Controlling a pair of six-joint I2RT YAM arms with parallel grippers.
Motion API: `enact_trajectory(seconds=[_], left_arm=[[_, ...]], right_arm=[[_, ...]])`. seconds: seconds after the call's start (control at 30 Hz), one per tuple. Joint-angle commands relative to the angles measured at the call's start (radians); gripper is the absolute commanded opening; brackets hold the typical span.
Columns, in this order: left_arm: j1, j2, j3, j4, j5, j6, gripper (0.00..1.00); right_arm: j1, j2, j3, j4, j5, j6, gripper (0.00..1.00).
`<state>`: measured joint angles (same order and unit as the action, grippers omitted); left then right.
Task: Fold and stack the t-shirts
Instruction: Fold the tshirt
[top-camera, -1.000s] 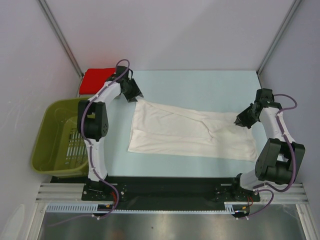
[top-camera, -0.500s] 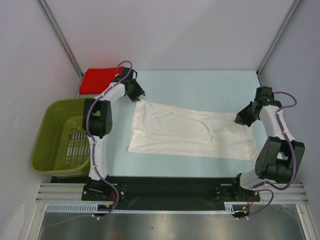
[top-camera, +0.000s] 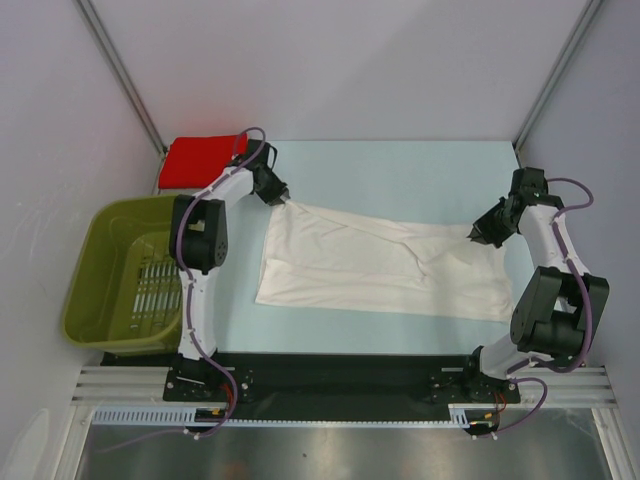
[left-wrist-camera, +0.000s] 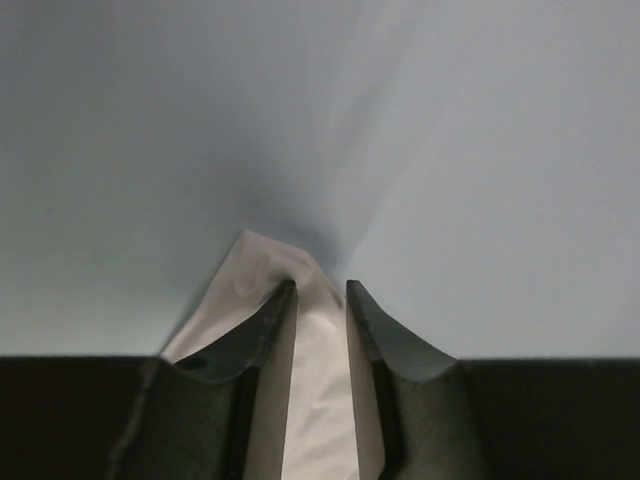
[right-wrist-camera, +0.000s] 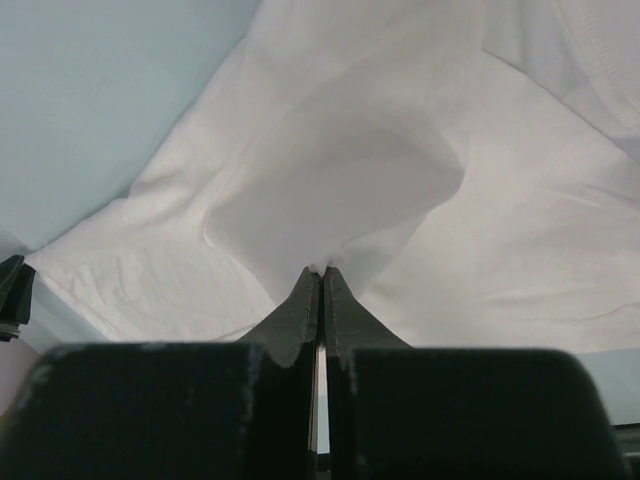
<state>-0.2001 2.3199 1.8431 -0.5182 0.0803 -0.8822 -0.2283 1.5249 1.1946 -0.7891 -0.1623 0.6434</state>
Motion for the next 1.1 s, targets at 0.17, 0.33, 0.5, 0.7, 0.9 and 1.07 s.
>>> enact_trajectory(seconds=[0.17, 0.33, 0.5, 0.7, 0.9, 1.07], left_arm=[[-0.01, 0.052, 0.056, -0.025, -0.036, 0.041, 0.1], [-0.012, 0.046, 0.142, -0.074, -0.071, 0.129, 0.0], [-0.028, -0.046, 0.142, -0.077, -0.108, 0.247, 0.0], [-0.068, -0.135, 0.036, -0.078, -0.103, 0.313, 0.0], [-0.099, -0.252, -0.077, -0.074, -0.141, 0.35, 0.0], [-0.099, -0.342, -0.149, -0.069, -0.188, 0.379, 0.0]], right_arm=[[0.004, 0.001, 0.049, 0.002, -0.011, -0.007, 0.0], [0.004, 0.012, 0.074, 0.002, -0.016, -0.004, 0.0], [-0.002, 0.03, 0.138, -0.021, 0.001, 0.002, 0.0], [-0.028, -0.018, 0.148, -0.058, 0.014, 0.01, 0.0], [-0.054, -0.069, 0.086, -0.064, -0.009, 0.032, 0.0], [-0.06, -0.114, 0.06, -0.07, -0.019, 0.036, 0.0]])
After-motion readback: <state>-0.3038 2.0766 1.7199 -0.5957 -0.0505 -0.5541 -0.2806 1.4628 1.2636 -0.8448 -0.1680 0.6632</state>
